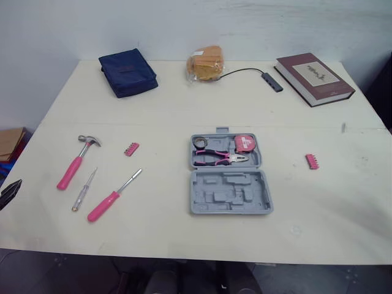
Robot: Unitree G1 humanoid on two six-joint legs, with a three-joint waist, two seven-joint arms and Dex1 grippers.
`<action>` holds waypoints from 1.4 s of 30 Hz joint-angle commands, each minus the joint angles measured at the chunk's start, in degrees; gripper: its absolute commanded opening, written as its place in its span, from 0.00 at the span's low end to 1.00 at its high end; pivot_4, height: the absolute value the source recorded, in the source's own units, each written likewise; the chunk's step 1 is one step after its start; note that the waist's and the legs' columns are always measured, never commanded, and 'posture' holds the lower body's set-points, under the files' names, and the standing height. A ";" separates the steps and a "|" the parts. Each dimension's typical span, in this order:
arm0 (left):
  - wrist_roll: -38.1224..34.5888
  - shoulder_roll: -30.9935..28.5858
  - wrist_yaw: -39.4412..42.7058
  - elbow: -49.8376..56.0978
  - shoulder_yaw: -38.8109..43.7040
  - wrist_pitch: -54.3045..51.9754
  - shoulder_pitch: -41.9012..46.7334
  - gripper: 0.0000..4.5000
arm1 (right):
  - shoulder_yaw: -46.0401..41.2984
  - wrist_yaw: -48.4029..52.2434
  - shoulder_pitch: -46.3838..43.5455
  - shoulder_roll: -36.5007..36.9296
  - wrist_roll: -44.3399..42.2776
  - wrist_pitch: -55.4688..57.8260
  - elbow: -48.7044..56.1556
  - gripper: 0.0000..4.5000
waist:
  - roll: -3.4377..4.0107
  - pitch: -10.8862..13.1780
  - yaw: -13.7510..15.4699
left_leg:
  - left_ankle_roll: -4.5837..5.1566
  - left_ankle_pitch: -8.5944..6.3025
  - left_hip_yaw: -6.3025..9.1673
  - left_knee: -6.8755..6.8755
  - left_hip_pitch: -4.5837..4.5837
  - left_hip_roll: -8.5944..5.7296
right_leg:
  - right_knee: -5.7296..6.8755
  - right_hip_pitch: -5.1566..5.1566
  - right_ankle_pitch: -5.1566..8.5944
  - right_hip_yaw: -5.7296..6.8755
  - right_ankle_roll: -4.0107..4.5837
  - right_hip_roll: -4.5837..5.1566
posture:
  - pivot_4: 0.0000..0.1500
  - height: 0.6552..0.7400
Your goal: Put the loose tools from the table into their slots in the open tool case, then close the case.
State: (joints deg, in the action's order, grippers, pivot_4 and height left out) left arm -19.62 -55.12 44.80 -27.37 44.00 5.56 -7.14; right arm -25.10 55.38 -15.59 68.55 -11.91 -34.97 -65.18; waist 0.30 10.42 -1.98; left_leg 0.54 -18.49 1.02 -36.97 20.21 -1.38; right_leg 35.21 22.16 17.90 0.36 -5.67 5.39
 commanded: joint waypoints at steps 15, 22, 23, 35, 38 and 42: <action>-10.56 3.23 8.41 42.73 -24.70 -24.69 4.70 0.94 | 10.45 10.14 2.32 -10.76 -9.21 26.11 46.74 0.82 | -0.04 0.03 0.37 | -0.13 0.05 -0.15 -0.09 0.18 0.07 | 0.34 0.37 -0.02 -0.19 -0.03 -0.12 | 1.00 1.00; -2.29 10.16 0.92 44.34 -42.05 -32.18 18.60 0.40 | 18.49 9.32 -2.09 -13.98 -3.18 29.66 49.79 0.16 | -0.06 0.04 0.66 | -0.37 0.24 -0.13 -0.25 0.32 -0.03 | 0.43 0.44 -0.08 -0.20 -0.14 -0.19 | 1.00 1.00; -1.94 10.97 0.71 44.64 -43.63 -33.09 19.45 0.32 | 19.25 8.82 -2.69 -14.40 -2.23 29.57 49.59 0.06 | -0.07 0.05 0.67 | -0.40 0.25 -0.13 -0.25 0.39 -0.02 | 0.41 0.49 -0.08 -0.19 -0.14 -0.21 | 1.00 1.00; 6.04 24.35 -7.00 36.54 -54.50 -38.17 28.70 0.01 | 26.18 1.43 -9.92 -20.91 8.73 25.82 42.11 0.00 | -0.21 0.13 0.54 | -0.46 0.27 -0.26 -0.73 0.48 0.16 | 0.58 0.53 -0.12 -0.45 -0.22 -0.63 | 1.00 1.00; 7.88 26.51 -8.48 32.98 -54.93 -37.74 30.87 0.01 | 26.94 -0.17 -11.17 -22.84 9.89 24.99 40.70 0.00 | -0.22 0.14 0.51 | -0.50 0.25 -0.28 -0.83 0.52 0.23 | 0.61 0.56 -0.12 -0.50 -0.21 -0.72 | 1.00 1.00; 9.59 29.23 -9.45 28.78 -55.79 -36.89 33.25 0.01 | 28.11 -0.50 -11.49 -24.60 11.09 24.65 40.35 0.00 | -0.22 0.14 0.55 | -0.50 0.25 -0.31 -0.88 0.53 0.23 | 0.63 0.58 -0.12 -0.51 -0.21 -0.73 | 1.00 1.00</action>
State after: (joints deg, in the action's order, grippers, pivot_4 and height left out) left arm -10.85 -26.39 35.77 1.52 -11.45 -32.21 25.42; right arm 2.56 54.93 -26.53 44.18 -1.15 -9.46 -25.22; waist 0.08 10.56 -1.42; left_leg 0.04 -18.24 0.70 -37.87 20.74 -1.15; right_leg 35.85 22.74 17.78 -0.15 -5.88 4.67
